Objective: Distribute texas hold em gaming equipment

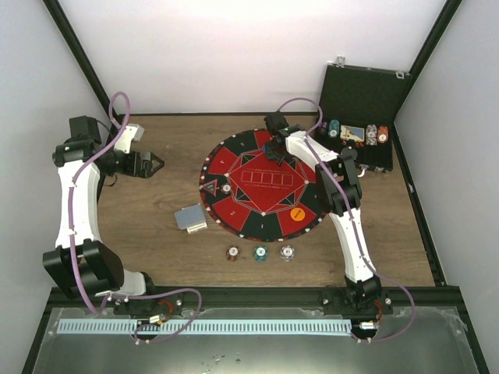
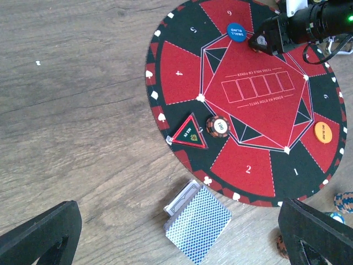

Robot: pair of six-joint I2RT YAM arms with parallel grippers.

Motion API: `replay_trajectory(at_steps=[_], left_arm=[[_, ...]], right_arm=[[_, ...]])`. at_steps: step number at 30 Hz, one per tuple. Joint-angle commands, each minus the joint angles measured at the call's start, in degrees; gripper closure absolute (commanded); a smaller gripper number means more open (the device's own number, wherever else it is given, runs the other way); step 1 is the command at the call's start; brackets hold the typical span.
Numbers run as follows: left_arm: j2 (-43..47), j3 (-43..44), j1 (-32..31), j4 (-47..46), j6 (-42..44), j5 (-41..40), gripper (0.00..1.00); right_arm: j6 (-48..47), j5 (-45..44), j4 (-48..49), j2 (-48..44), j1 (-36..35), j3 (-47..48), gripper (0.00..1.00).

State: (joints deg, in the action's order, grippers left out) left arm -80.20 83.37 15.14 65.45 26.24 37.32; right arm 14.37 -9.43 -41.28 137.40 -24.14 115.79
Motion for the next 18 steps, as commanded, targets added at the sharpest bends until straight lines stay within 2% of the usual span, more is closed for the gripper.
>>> replay_trajectory(at_steps=[1, 3, 4, 6, 8, 14, 18], left_arm=[[0.6, 0.7, 0.3, -0.1, 1.6, 0.5, 0.0], [0.6, 0.4, 0.3, -0.1, 1.9, 0.3, 0.0], [0.5, 0.3, 0.2, -0.1, 2.0, -0.1, 0.0], [0.4, 0.3, 0.2, 0.2, 2.2, -0.5, 0.0], [0.6, 0.1, 0.3, 0.3, 2.4, -0.6, 0.0], [1.3, -0.4, 0.7, -1.0, 0.7, -0.7, 0.0], [-0.1, -0.6, 1.5, -1.7, -1.7, 0.2, 0.0]], right_arm=[[-0.8, -0.2, -0.5, 1.0, 1.0, 2.9, 0.94], [-1.0, -0.5, -1.1, 1.3, 1.2, 3.3, 0.89], [-1.1, -0.6, -1.7, 1.6, 1.3, 3.7, 0.83], [-1.5, -0.5, -2.7, 2.3, 1.3, 4.7, 0.63], [-1.8, 0.0, -4.7, 2.8, 1.3, 7.0, 0.49], [-1.6, 1.1, -6.6, -2.8, 1.1, 7.2, 0.34], [-0.6, 0.0, -6.7, -11.8, -1.3, 0.1, 0.3]])
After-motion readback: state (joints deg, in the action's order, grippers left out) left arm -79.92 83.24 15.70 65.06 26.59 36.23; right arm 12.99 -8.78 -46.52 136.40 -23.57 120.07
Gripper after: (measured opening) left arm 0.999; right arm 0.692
